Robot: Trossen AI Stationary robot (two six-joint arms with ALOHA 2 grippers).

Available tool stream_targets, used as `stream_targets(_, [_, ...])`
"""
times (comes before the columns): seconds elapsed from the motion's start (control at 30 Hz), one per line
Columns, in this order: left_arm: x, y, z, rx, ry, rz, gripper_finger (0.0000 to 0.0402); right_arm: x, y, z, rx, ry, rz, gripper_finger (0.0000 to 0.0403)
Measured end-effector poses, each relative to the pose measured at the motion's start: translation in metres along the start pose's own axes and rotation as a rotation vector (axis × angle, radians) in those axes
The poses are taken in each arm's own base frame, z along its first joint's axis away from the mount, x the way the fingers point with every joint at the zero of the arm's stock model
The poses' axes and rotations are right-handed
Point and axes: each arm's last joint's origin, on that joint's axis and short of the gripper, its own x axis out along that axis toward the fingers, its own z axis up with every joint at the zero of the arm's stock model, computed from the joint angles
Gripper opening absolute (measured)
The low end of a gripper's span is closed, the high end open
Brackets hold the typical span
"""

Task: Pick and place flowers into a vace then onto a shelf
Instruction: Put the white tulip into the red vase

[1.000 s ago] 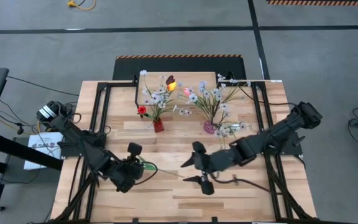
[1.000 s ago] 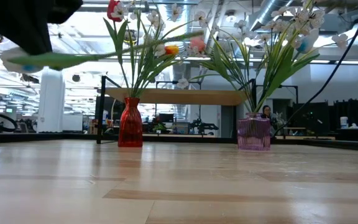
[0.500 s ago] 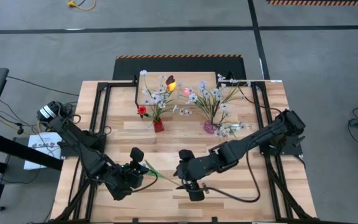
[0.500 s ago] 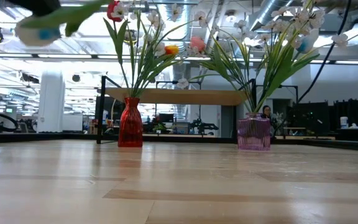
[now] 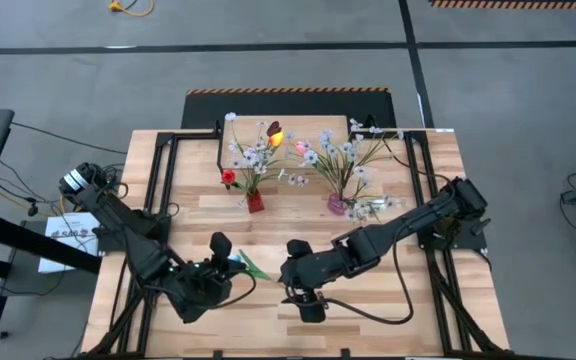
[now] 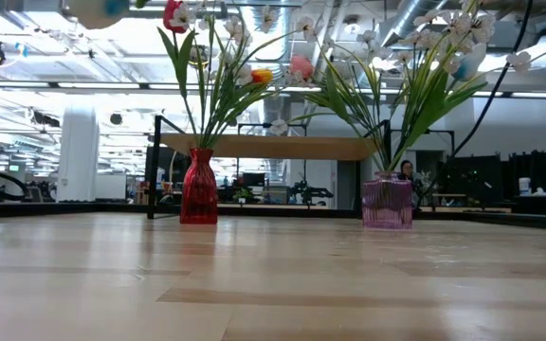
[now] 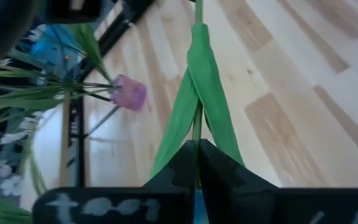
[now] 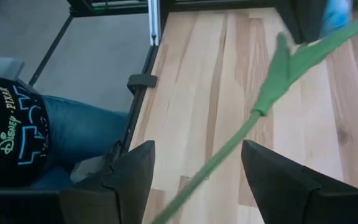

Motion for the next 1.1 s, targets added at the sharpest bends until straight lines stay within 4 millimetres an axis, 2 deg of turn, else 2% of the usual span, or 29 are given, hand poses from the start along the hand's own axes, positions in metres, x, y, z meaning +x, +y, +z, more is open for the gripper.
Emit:
stream_targets(0.13, [0.001, 0.004, 0.002, 0.009, -0.002, 0.013, 0.0, 0.001, -0.001, 0.0, 0.002, 0.002, -0.003, 0.0221])
stream_targets(0.27, [0.001, 0.004, 0.004, 0.016, -0.016, 0.014, 0.0, 0.001, -0.001, 0.0, -0.003, 0.002, -0.006, 0.0183])
stream_targets(0.37, [0.001, 0.004, 0.005, 0.012, -0.022, 0.015, 0.0, 0.001, -0.002, -0.001, -0.006, 0.006, -0.013, 0.0133])
stream_targets(0.53, [0.0, 0.004, 0.007, 0.016, -0.038, 0.017, 0.0, 0.001, -0.01, -0.003, 0.004, 0.042, -0.039, 0.0024])
stream_targets(0.57, [0.0, 0.004, 0.007, 0.02, -0.041, 0.017, 0.0, 0.001, -0.011, -0.004, 0.005, 0.051, -0.051, 0.0013])
stream_targets(0.9, [-0.002, 0.004, 0.012, 0.049, -0.076, 0.061, 0.0, 0.0, -0.013, -0.006, 0.009, 0.069, -0.091, 0.0004])
stream_targets(1.1, [-0.016, 0.008, 0.026, 0.045, -0.138, 0.127, 0.0024, 0.0, -0.014, -0.005, 0.012, 0.055, -0.101, 0.0003])
